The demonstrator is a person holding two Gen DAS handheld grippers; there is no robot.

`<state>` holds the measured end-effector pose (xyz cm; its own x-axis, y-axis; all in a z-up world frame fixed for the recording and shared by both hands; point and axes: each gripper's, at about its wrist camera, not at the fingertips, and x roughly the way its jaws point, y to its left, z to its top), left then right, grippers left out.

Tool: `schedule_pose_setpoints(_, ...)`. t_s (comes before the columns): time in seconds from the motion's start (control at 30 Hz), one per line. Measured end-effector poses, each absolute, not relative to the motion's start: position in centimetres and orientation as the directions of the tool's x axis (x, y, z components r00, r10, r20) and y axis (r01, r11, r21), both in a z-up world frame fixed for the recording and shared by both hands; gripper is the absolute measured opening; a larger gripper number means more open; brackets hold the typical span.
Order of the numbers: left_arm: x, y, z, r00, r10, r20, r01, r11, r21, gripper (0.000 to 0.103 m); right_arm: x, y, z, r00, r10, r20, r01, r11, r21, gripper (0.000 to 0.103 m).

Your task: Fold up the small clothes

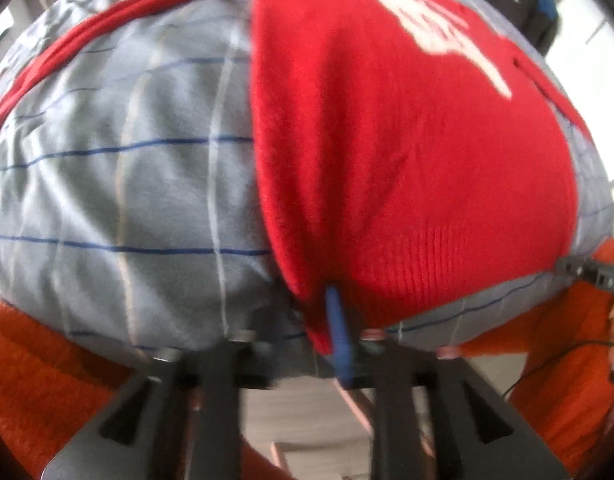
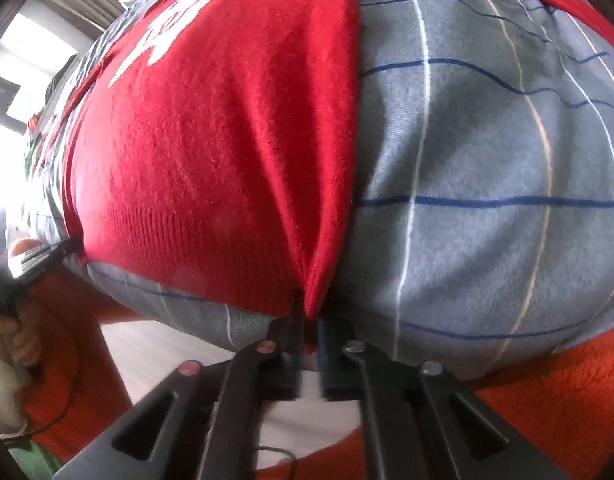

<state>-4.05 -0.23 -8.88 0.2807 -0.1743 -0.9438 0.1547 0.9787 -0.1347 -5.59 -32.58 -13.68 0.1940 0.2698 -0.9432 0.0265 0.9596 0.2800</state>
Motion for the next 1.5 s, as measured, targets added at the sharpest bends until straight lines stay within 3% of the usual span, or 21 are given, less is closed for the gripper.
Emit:
schedule_pose_setpoints(0.03,-4.2,0.2,-7.9,0.316,-0.171,-0.933,0.138,0.981,-0.134,0.055,-5.7,-32.9,-13.6,0.191,0.287,-0.939,0.039,0.953,0.3,0.02)
schedule_pose_setpoints(0.1,-4.3,1.0,-5.9,0.386,-0.155,-0.91,0.116,0.986,-0.119,0.062,-6.2,-33.5,-13.1,0.187,0.3,-0.935,0.055,0.947,0.315,0.037)
schedule_pose_setpoints(0.2,-3.4,2.4,-2.4,0.494,-0.128,-0.86,0.078,0.992,-0.102,0.069,-6.7,-34.6,-11.1,0.234,0.279,-0.931,0.053,0.953,0.299,0.039)
schedule_pose_setpoints(0.27,-2.2,3.7,-0.3,0.573,-0.103,-0.813,0.052,0.995,-0.09,0.081,-6.4,-36.9,-8.6,0.341,0.259,-0.904,0.085,0.949,0.304,0.039)
schedule_pose_setpoints(0.37,0.3,4.8,1.2,0.661,-0.036,-0.75,-0.005,0.999,-0.052,0.081,-4.9,-42.8,-5.2,0.529,0.209,-0.822,0.2,0.911,0.36,0.042)
schedule_pose_setpoints(0.47,2.0,4.7,0.5,0.71,0.007,-0.704,-0.056,0.997,-0.046,0.081,-4.0,-50.3,-4.4,0.702,0.132,-0.7,0.372,0.771,0.517,0.043)
schedule_pose_setpoints(0.6,2.5,5.4,-2.8,0.703,0.099,-0.704,-0.135,0.991,0.004,0.081,-4.2,-57.9,-6.3,0.772,0.039,-0.635,0.525,0.526,0.67,0.043)
schedule_pose_setpoints(0.7,2.3,6.3,-4.3,0.654,0.116,-0.748,-0.155,0.988,0.019,0.081,-5.2,-61.6,-8.5,0.806,0.011,-0.592,0.548,0.366,0.752,0.041)
schedule_pose_setpoints(0.8,2.4,6.7,-4.1,0.663,0.128,-0.738,-0.168,0.986,0.02,0.081,-5.3,-63.7,-9.8,0.846,0.012,-0.532,0.508,0.28,0.815,0.039)
schedule_pose_setpoints(1.03,2.5,6.5,-4.5,0.653,0.142,-0.743,-0.17,0.985,0.039,0.081,-2.6,-64.8,-9.8,0.861,-0.015,-0.508,0.489,0.297,0.82,0.039)
schedule_pose_setpoints(1.17,2.4,6.4,-4.5,0.652,0.15,-0.743,-0.171,0.984,0.049,0.081,-3.0,-65.3,-10.2,0.849,-0.066,-0.524,0.521,0.267,0.81,0.027)
schedule_pose_setpoints(1.2,2.4,6.4,-4.6,0.65,0.15,-0.745,-0.173,0.984,0.047,0.081,-2.8,-65.5,-10.3,0.837,-0.073,-0.543,0.541,0.267,0.798,0.015)
schedule_pose_setpoints(1.27,2.3,6.5,-4.6,0.649,0.151,-0.746,-0.177,0.983,0.045,0.081,-2.3,-66.0,-10.3,0.821,-0.079,-0.565,0.562,0.285,0.777,0.005)
schedule_pose_setpoints(1.4,2.5,6.7,-4.8,0.642,0.153,-0.751,-0.194,0.98,0.034,0.081,-0.5,-64.5,-6.6,0.813,-0.098,-0.574,0.555,0.432,0.711,0.004)
schedule_pose_setpoints(1.5,3.0,6.7,-5.0,0.635,0.139,-0.76,-0.2,0.98,0.012,0.081,3.6,-58.9,-0.2,0.847,-0.043,-0.53,0.417,0.671,0.613,0.004)
